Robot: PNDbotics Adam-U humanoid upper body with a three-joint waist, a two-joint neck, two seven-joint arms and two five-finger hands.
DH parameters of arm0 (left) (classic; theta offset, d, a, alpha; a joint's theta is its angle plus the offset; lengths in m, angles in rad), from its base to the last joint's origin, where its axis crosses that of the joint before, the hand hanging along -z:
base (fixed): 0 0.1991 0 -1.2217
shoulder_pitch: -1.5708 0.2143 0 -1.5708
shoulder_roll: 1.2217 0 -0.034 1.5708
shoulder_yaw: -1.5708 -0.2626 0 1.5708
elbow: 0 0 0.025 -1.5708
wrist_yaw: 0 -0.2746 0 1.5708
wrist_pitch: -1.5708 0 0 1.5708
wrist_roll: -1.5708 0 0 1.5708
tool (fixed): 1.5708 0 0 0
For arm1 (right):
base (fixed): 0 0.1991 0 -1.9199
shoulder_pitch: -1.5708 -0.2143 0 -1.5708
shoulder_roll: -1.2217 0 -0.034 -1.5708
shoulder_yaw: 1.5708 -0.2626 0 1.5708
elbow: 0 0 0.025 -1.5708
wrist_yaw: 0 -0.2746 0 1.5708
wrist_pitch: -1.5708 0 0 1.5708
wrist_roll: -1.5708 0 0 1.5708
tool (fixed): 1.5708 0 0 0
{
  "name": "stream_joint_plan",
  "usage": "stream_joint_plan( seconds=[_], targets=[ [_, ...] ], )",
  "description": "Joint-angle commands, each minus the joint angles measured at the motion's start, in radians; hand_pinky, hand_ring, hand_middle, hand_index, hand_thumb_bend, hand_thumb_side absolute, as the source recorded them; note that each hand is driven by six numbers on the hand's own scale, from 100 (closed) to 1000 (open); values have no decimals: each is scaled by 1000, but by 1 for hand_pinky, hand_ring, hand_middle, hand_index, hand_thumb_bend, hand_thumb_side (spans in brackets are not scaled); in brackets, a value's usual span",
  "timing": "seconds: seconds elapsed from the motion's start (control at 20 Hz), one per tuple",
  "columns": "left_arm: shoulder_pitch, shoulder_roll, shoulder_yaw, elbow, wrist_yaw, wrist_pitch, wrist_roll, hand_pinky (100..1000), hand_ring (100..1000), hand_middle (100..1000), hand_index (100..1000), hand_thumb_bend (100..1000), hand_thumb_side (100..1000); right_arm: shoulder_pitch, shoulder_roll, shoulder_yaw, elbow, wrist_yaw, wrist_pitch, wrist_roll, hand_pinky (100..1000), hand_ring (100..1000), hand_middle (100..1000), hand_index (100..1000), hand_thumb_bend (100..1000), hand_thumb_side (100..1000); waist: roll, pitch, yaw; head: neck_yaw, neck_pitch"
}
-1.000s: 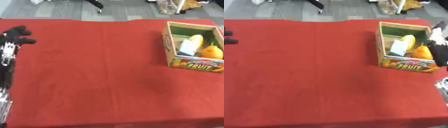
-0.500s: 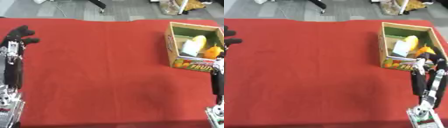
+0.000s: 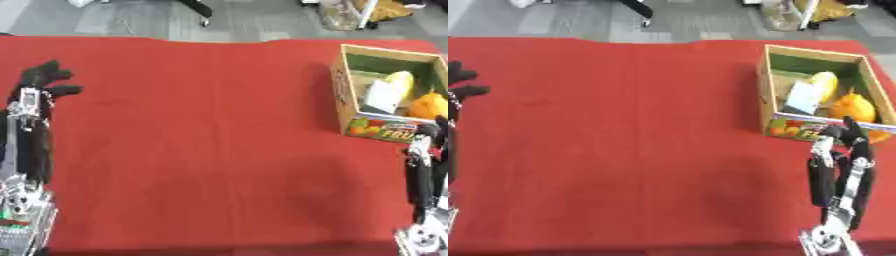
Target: Pick up the objects with one hand, pass them to the other hand, and then place them into the box on the other side of the table.
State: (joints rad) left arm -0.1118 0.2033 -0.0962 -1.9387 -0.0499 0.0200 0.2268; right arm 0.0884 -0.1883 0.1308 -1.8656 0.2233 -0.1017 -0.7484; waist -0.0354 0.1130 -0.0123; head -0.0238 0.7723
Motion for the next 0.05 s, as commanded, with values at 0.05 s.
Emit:
stream_joint_plan(
  seconds=[0.05],
  targets=[
    [-3,0,-4,-5,12,-2,9,954,655,694,835,160,948,-6,-4,6,3,-9,-12,4,548,816,659,854,100,801,-1,-16,-2,3,-2]
  ],
)
